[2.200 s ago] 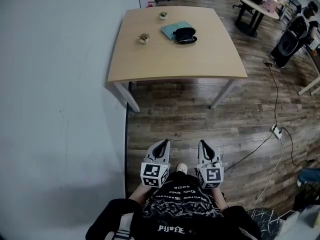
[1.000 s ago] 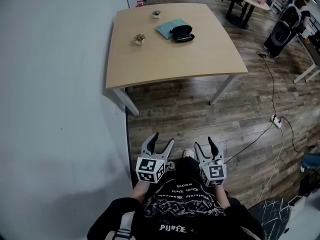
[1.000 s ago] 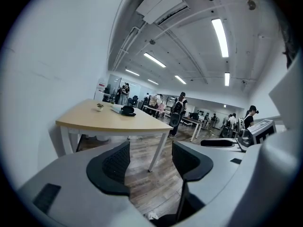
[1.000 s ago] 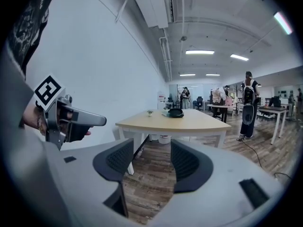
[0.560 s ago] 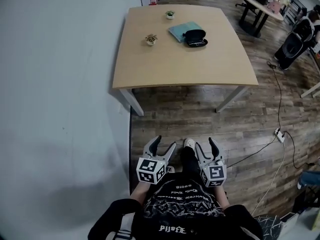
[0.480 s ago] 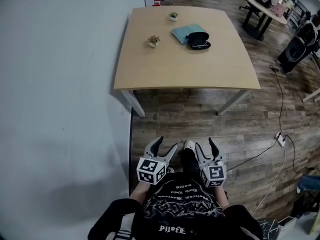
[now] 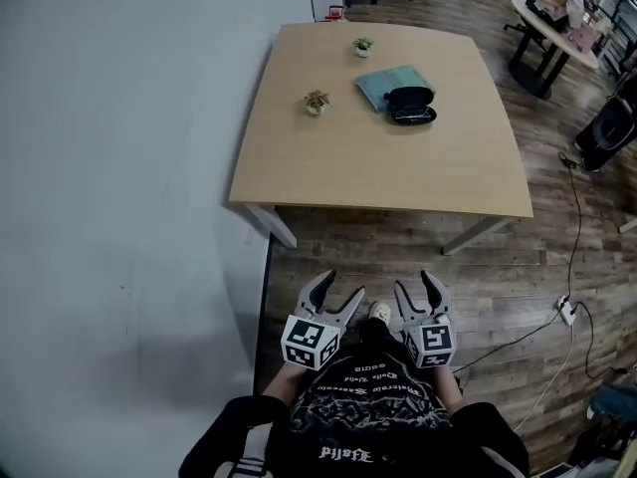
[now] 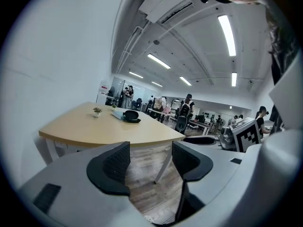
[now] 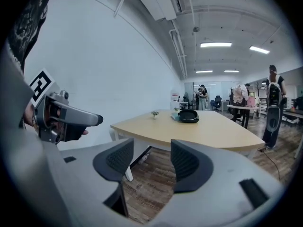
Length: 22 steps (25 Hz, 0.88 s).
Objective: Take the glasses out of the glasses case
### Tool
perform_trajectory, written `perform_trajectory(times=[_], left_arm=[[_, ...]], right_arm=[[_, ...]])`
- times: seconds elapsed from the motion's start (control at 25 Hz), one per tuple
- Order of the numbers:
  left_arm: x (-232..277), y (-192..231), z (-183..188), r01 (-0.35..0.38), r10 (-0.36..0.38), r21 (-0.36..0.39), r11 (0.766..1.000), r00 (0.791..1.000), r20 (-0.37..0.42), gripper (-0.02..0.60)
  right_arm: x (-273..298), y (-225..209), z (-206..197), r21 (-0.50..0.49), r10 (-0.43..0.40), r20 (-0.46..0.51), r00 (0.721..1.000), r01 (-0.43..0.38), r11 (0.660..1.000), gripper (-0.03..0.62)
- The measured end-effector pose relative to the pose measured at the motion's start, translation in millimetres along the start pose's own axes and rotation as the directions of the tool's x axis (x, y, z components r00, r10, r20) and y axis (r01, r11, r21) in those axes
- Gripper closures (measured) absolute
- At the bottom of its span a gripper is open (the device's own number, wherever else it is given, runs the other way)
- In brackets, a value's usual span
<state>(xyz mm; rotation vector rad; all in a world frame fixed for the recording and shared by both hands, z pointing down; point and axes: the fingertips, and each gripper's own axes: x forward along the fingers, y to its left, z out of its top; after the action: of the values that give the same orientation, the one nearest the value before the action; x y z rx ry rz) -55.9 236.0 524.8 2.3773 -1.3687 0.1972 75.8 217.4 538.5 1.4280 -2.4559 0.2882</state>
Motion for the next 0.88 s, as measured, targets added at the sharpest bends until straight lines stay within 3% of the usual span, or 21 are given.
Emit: perform_trajectory(times=[0.6,0.88], left_arm=[[100,-11,29,-0.05,0.05,-0.025,0.998,0.999,0.003,0.296],[120,-12,25,-0.095,0.095,-0.059,0.994,0.995,-0.003,0.297]], right_arm=[[47,-87,17,-0.032,0.063,-0.021,0.998,-0.063,0.997,0.336],[60,-109,20,-0.032,0.088,-0.019,0.996,-0.088,0.996,0.338]])
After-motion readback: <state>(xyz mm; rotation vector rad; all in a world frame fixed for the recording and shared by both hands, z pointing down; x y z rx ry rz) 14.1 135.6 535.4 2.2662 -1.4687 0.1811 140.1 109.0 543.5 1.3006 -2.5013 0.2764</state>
